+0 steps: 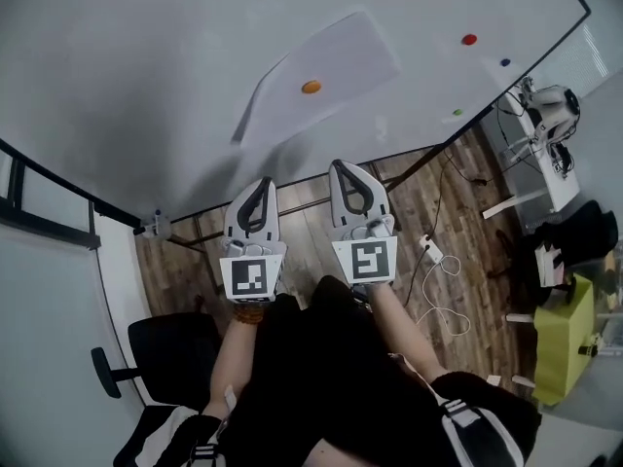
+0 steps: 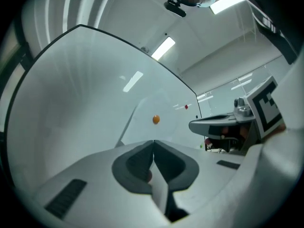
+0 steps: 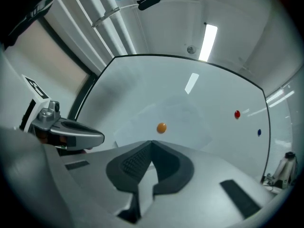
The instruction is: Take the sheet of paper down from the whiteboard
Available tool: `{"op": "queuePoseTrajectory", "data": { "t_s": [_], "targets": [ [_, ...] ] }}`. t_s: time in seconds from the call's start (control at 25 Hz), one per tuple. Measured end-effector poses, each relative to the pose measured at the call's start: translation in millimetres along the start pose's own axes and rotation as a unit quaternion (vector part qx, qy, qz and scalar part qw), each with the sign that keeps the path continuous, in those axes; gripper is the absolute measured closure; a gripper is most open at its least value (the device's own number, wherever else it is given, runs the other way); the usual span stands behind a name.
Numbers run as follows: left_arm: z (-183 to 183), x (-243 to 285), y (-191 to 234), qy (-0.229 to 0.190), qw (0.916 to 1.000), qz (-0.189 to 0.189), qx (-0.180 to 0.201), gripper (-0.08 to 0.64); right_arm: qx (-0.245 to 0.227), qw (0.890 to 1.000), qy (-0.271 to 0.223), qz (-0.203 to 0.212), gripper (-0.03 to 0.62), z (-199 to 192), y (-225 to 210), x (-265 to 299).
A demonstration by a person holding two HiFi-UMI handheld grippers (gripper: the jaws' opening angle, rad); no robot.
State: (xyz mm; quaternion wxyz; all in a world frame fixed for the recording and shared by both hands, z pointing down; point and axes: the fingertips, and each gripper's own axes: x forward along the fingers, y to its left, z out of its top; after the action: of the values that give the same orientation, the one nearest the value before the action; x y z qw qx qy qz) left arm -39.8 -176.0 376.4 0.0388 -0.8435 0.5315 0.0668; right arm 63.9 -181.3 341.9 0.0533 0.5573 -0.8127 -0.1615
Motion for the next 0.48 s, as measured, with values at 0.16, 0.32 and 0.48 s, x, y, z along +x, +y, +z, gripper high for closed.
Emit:
{"op": "queuePoseTrajectory", "data": {
  "t_s": [0.16,0.32,0.48],
  "targets": [
    [-12.0,5.3,6.0,0.014,0.9997,-0.018,0.004,0.548,-0.012,1.000,-0.002,-0.020,0.592,0.9,-4.2,8.0],
    [-9.3,9.9,12.4,0.002,0.9997,-0.020,-0.010,0.548,-0.023,0.999,-0.022,-0.035,0.592,4.9,-7.9,17.7],
    [-13.8,17.8,31.6,-0.004,1.0000,0.003,0.005,0.548,-0.046,0.998,-0.033,-0.023,0.592,8.3,-11.2,28.2]
  ]
}}
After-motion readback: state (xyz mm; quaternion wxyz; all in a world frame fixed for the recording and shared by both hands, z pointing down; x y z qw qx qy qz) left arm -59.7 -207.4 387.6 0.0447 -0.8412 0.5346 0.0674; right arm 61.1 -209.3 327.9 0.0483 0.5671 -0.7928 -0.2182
